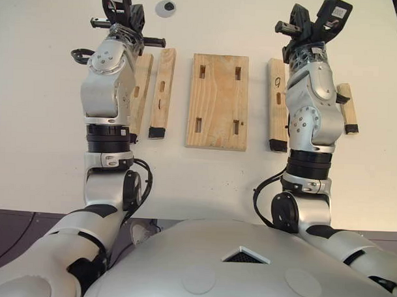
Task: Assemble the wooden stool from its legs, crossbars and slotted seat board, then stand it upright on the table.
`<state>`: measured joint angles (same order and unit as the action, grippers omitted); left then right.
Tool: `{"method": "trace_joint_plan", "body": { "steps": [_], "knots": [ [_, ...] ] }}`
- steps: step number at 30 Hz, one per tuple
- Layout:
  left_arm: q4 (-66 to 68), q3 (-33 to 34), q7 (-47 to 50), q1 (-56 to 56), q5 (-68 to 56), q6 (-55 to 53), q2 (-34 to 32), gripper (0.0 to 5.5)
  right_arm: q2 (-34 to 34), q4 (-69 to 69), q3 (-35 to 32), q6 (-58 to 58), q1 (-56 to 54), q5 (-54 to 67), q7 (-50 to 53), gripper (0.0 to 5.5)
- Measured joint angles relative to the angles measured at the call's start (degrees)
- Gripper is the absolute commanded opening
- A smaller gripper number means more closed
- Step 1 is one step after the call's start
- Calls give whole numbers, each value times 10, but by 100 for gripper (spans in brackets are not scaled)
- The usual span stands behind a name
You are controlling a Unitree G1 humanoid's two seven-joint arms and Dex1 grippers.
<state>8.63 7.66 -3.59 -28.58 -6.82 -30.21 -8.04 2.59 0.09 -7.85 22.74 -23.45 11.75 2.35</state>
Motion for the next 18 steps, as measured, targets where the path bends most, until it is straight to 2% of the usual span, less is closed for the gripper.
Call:
{"method": "trace_joint_plan", "body": {
  "steps": [6, 12, 18],
  "knots": [
    [-6, 6, 26, 23, 1, 11, 20, 0, -11, -1, 6, 10, 3, 0, -9, 2],
    [-17, -17, 30, 24, 17, 46, 23, 0, -13, -2, 1, 17, 3, 1, -9, 2],
    [-14, 7, 35, 24, 1, 50, 25, 0, -15, -2, -7, 18, 3, 0, -8, 2]
  ]
}}
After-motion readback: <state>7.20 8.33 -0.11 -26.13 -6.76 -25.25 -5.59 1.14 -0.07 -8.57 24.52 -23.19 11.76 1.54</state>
